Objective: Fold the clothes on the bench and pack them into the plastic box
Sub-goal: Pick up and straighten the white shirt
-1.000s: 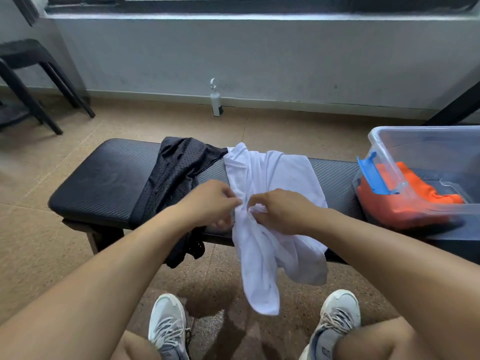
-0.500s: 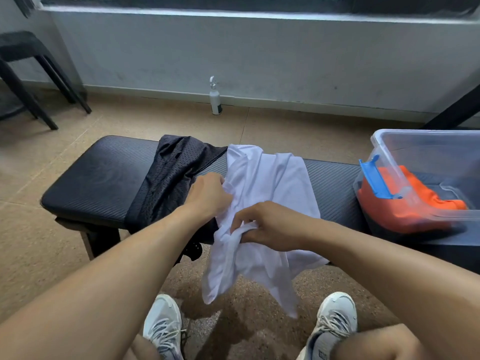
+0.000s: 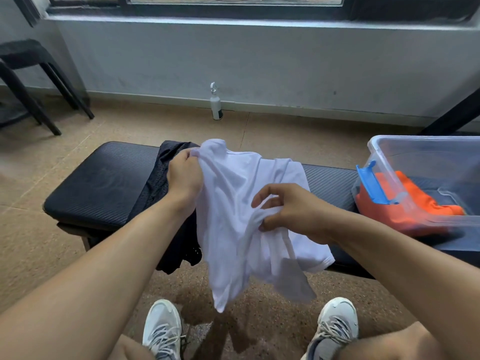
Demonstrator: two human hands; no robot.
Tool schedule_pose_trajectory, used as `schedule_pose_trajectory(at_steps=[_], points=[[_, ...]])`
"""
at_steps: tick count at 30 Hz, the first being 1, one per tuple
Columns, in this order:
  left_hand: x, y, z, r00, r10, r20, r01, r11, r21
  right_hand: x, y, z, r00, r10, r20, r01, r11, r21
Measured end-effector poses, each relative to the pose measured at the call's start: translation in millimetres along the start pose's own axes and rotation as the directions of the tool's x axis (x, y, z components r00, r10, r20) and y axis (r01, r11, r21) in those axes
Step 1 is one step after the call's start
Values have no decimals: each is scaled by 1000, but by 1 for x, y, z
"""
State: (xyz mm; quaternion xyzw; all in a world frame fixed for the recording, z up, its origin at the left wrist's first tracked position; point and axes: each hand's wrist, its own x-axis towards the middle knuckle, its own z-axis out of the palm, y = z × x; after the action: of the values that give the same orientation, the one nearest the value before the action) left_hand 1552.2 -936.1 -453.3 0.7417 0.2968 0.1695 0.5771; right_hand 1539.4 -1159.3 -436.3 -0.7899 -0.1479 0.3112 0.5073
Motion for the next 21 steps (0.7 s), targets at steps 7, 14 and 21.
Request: schedule_pose_trajectory(at_steps=[7,14,21], points=[[6,-1,-4,970,-198,140,235,912,-336,-2,-7,0,998,-35,-51,52,925,377],[-9,13,-7,982,189,30,-190,981,31,-1,-13,-6,986,-151,71,114,919,377],[-38,22,-12,822,458,339,-442,888,-127,-3,-21,-8,916,-400,16,388,897,214]])
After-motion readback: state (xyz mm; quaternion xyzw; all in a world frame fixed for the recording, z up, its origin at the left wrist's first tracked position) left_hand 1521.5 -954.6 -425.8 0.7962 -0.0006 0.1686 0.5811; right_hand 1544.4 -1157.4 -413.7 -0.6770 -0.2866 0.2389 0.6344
